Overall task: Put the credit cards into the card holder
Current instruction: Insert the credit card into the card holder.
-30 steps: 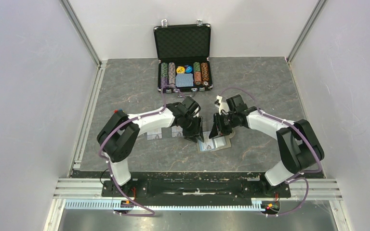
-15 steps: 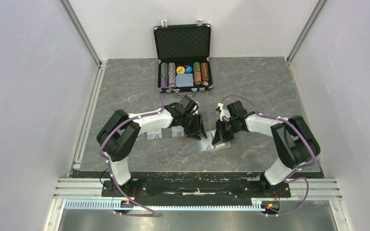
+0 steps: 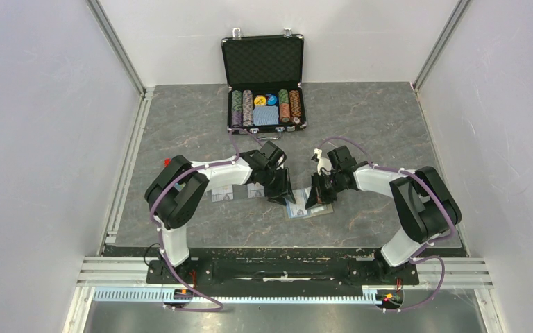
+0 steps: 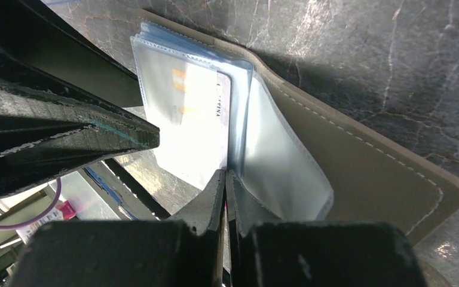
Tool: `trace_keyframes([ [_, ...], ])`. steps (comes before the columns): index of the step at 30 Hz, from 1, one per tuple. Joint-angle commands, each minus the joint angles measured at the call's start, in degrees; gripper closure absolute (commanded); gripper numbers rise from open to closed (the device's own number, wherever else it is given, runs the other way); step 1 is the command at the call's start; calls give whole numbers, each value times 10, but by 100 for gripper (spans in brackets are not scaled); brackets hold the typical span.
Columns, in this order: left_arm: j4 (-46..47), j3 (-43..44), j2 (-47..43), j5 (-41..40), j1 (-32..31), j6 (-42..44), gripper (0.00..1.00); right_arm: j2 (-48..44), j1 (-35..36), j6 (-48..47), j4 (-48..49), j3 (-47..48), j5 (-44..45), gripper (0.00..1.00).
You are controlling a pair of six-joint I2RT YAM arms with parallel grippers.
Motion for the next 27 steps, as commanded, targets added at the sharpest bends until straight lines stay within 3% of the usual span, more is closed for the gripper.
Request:
trace_keyframes([
  [1, 34, 13, 12, 12, 0, -17, 56, 13, 1, -13, 8, -10, 17, 97],
  [13, 55, 24, -1, 27, -1, -16, 69, 9, 1, -4, 21, -12, 1, 97],
  [15, 42, 31, 3, 27, -2, -9, 77, 6, 0, 1, 27, -10, -8, 96],
  [19, -27, 66, 7, 7, -3, 30, 97, -15, -6, 14, 35, -5, -21, 91],
  [27, -220, 184, 29, -49, -3, 127, 96, -84, -62, 36, 41, 10, -42, 72],
])
